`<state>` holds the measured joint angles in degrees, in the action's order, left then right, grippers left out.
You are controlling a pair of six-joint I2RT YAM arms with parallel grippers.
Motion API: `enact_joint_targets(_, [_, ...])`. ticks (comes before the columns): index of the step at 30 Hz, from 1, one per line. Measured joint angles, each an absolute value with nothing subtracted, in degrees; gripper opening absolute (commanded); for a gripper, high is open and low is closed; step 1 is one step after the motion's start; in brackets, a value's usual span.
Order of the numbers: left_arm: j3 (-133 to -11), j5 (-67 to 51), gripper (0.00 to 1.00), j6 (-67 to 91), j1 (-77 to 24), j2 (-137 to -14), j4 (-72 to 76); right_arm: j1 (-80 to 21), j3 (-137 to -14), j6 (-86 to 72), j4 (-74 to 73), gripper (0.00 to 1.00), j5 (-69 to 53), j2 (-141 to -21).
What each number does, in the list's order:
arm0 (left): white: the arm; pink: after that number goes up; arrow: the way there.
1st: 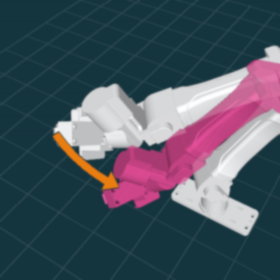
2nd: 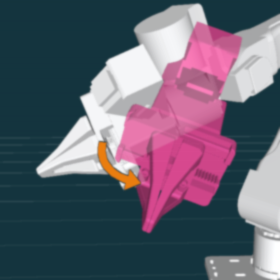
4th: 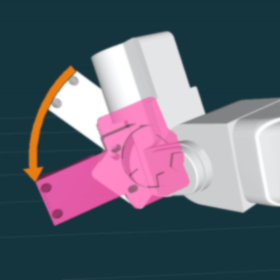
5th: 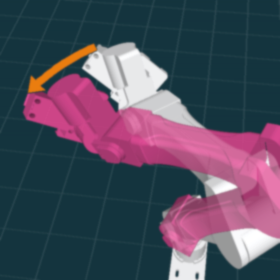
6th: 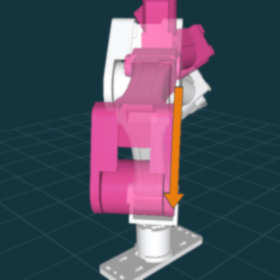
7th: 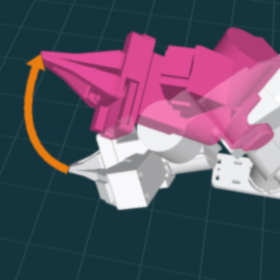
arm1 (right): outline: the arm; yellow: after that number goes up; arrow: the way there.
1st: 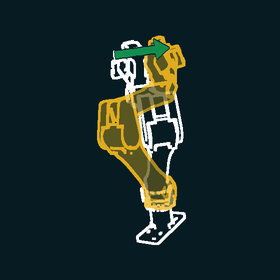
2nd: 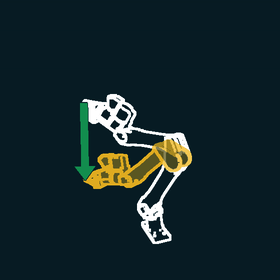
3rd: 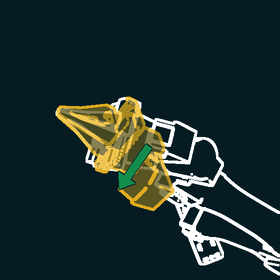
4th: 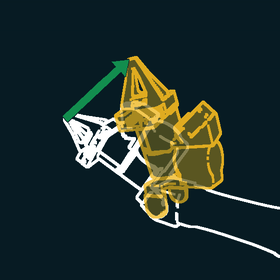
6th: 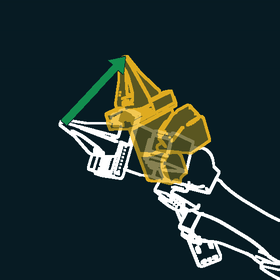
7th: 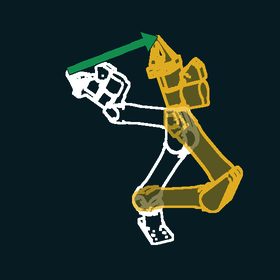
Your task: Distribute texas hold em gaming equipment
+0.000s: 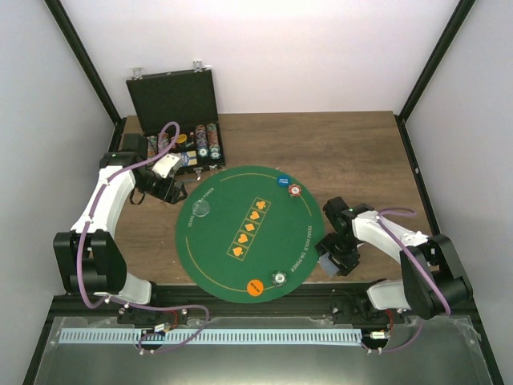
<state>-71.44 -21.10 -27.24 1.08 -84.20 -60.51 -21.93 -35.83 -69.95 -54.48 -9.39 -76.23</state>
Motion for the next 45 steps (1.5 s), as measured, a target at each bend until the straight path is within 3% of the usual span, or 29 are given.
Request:
enact_joint_targets(6, [-71.44,-21.08,0.80,-27.24,1.08,-84.20,-60.51,-21.93,-35.77,-69.89,-54.48,0.71,-8.73,-75.88])
enact_joint_targets(11, [-71.44,-21.08,0.80,-27.24,1.08,-84.20,-60.51,-21.91,-35.00,-68.66,-55.24,0.58,-7.09,-74.13])
enact_joint_targets(16, [-71.44,-21.10,0.80,-27.27,1.08,-84.20,-60.53,-21.91,-35.22,-64.93,-56.14,0.51,-6.90,-72.36])
enact_joint_targets(24, [-71.46,-21.15,0.80,-27.24,1.32,-84.20,-60.55,-21.91,-35.97,-58.13,-54.85,0.46,-7.05,-72.12])
enact_joint_targets(31, [-71.48,-21.28,0.80,-27.29,1.61,-84.20,-60.55,-21.93,-39.18,-51.09,-55.05,0.31,-7.03,-70.48])
enact_joint_targets(39, [-71.57,-21.85,0.80,-27.31,1.89,-84.20,-60.58,-22.39,-47.31,-43.75,-55.05,0.30,-5.76,-67.59])
enact_joint_targets(45, [-71.83,-23.16,0.81,-27.75,3.03,-84.23,-60.99,-31.75,-56.73,-38.39,-56.95,0.31,-4.05,-77.25])
